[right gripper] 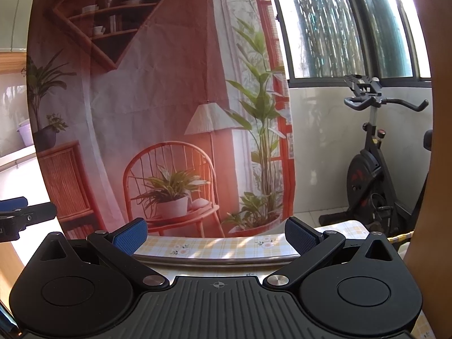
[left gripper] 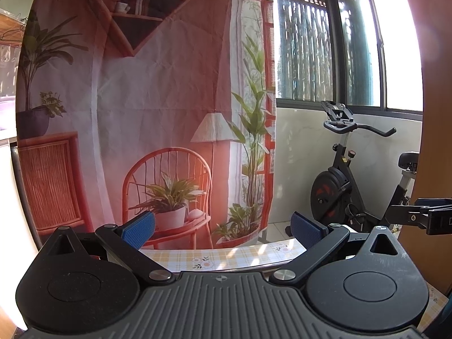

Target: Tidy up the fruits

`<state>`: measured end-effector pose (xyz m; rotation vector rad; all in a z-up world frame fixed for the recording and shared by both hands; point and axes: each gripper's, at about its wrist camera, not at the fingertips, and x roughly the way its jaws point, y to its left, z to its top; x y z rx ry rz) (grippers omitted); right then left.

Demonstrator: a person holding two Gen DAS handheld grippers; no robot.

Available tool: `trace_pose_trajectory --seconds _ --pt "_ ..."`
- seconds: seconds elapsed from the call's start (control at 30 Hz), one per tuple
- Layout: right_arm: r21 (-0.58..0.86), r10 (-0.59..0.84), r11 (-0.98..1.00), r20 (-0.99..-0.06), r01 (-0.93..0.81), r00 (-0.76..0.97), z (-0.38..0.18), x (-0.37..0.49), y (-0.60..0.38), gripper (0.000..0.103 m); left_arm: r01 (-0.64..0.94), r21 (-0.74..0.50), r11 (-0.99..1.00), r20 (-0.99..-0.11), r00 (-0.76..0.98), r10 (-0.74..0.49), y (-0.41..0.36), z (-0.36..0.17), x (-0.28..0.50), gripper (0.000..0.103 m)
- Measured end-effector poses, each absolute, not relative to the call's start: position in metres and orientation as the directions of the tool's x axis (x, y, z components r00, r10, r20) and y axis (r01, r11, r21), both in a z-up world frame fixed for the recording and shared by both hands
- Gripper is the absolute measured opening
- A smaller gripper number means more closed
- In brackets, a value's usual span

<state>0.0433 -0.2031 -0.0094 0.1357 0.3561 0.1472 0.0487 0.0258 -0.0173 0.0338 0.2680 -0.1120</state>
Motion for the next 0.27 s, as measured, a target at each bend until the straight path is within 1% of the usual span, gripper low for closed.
trace_pose_trajectory --seconds 0.27 --pt "0.161 0.168 0.98 -0.341 -0.118 0.925 -0.0092 0.0426 -0.203 0.103 0.126 0.009 0.992 -0.268 0.956 -0.119 0.0274 -0.0174 0.0497 0.103"
